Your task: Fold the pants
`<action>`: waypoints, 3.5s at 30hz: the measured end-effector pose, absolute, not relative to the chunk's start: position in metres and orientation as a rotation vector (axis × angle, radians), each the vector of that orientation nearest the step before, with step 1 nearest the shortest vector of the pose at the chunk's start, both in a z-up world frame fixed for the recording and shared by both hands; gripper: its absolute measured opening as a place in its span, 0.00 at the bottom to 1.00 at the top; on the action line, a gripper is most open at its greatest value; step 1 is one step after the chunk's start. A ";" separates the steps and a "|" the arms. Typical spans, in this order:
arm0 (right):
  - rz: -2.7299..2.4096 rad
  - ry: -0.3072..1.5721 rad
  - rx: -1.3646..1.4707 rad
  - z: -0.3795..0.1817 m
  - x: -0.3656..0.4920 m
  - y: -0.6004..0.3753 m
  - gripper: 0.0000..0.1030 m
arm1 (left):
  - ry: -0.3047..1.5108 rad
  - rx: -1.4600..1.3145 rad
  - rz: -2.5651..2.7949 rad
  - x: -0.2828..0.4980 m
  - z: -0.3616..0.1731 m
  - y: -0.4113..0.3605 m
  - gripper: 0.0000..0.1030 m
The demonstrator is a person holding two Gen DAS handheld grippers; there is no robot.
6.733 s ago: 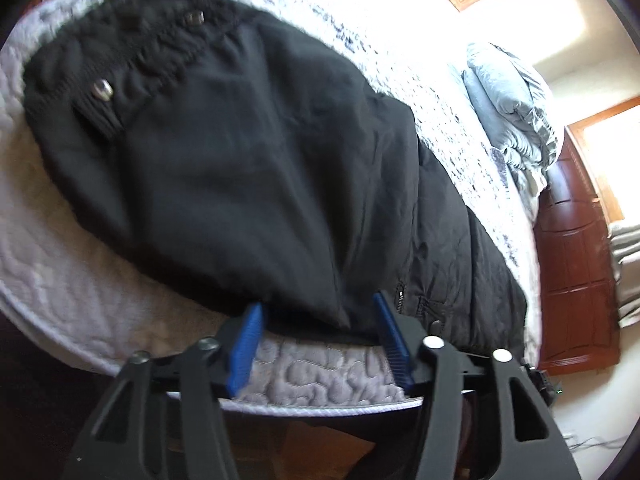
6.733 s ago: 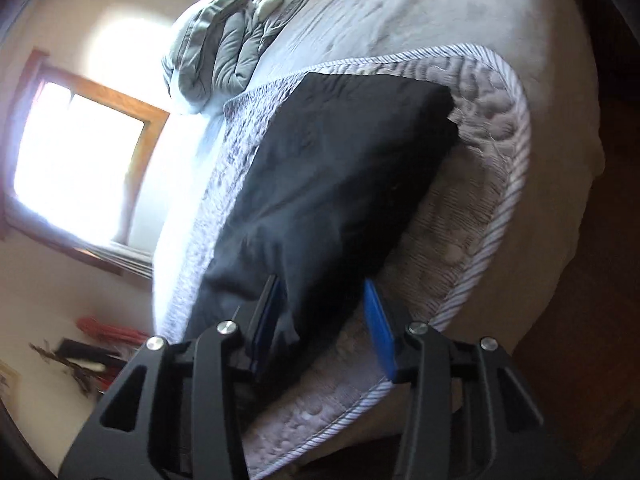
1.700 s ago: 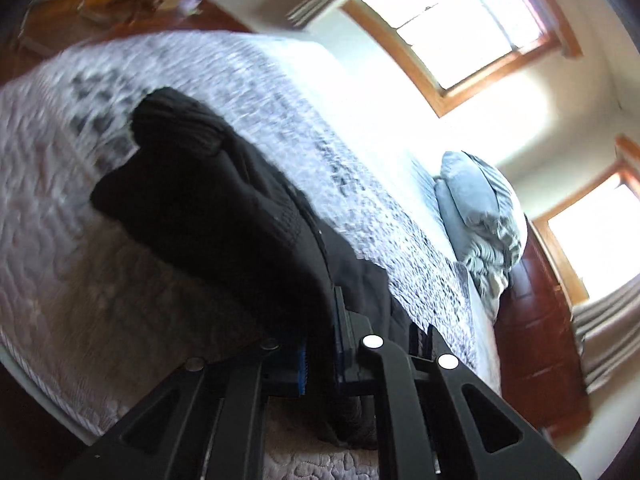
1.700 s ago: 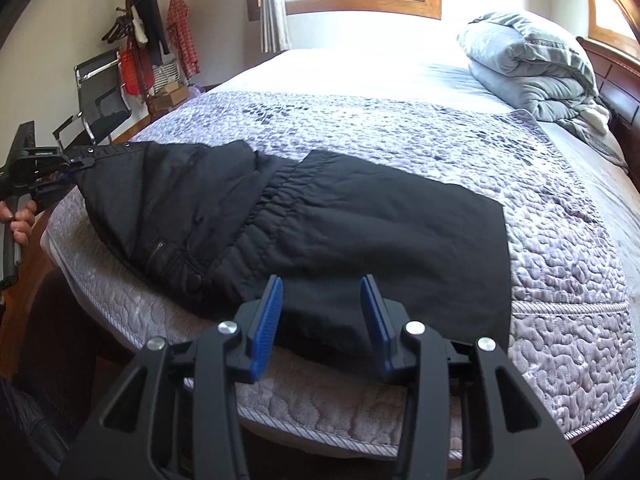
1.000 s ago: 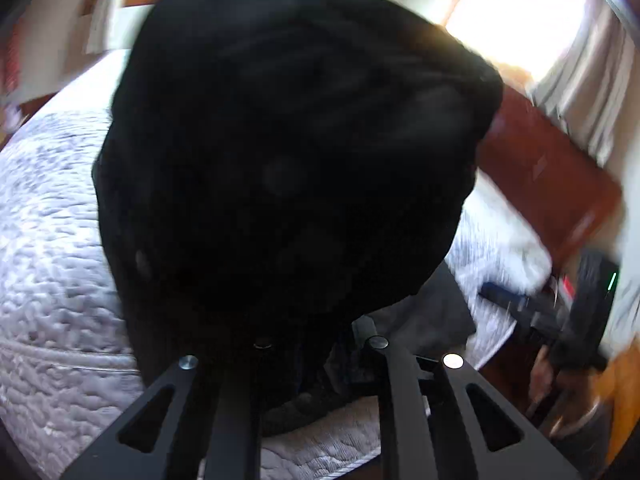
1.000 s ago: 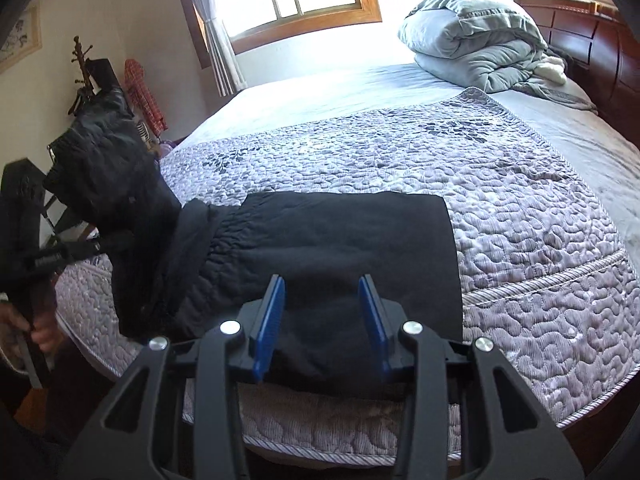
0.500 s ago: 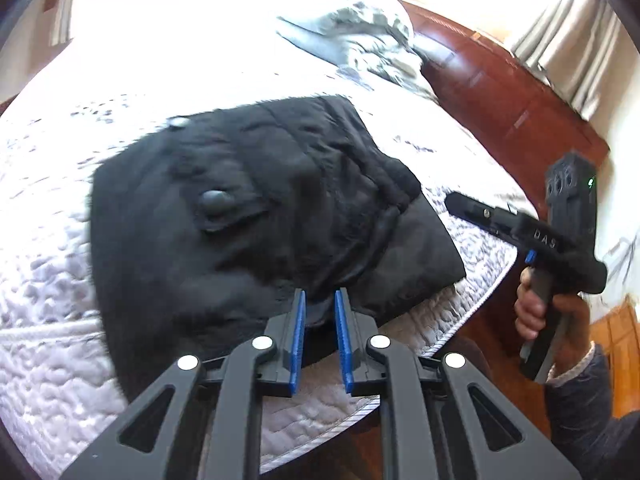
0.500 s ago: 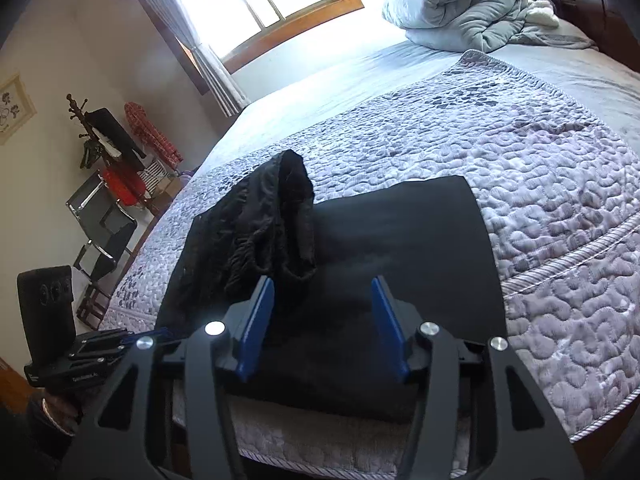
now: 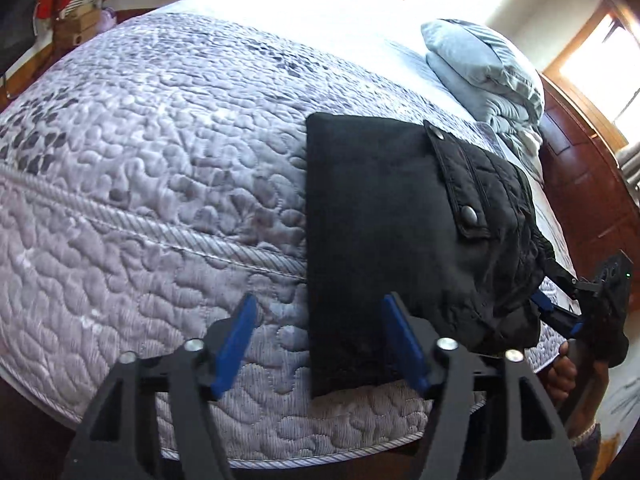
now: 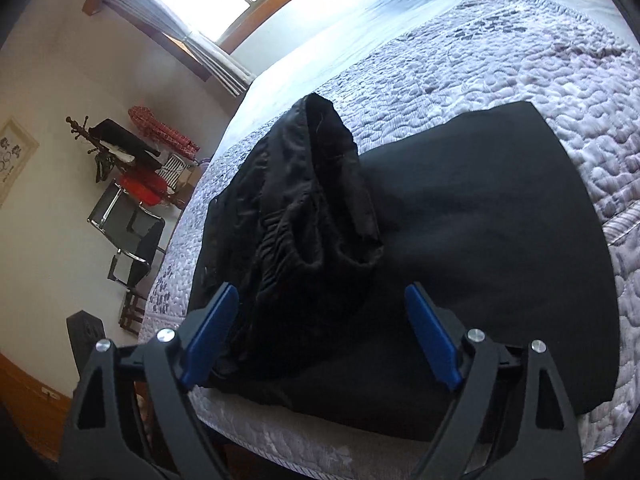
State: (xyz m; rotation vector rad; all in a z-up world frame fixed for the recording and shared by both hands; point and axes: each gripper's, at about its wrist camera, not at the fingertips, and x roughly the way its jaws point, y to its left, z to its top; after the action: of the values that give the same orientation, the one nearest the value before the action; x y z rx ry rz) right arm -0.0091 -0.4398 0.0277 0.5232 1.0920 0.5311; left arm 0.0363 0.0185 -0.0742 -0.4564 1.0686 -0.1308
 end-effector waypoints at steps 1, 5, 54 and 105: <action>0.543 1.099 0.546 0.025 -0.007 -0.437 0.84 | 1.068 -0.460 -0.124 0.034 -0.074 0.026 0.82; 0.550 1.104 0.604 0.021 0.003 -0.426 0.85 | 1.066 -0.484 -0.121 0.032 -0.075 0.025 0.87; 0.405 0.864 0.553 0.092 -0.020 -0.531 0.30 | 1.107 -0.454 -0.273 0.054 -0.052 -0.037 0.89; 0.283 1.019 0.704 0.021 -0.050 -0.604 0.87 | 1.424 -0.923 -0.391 0.090 -0.133 -0.041 0.54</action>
State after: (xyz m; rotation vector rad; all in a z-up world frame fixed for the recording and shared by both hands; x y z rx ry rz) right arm -0.0498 -0.6043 0.0209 0.7036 1.0193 0.2831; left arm 0.0896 -0.0406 -0.1330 -0.9232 1.4245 -0.3914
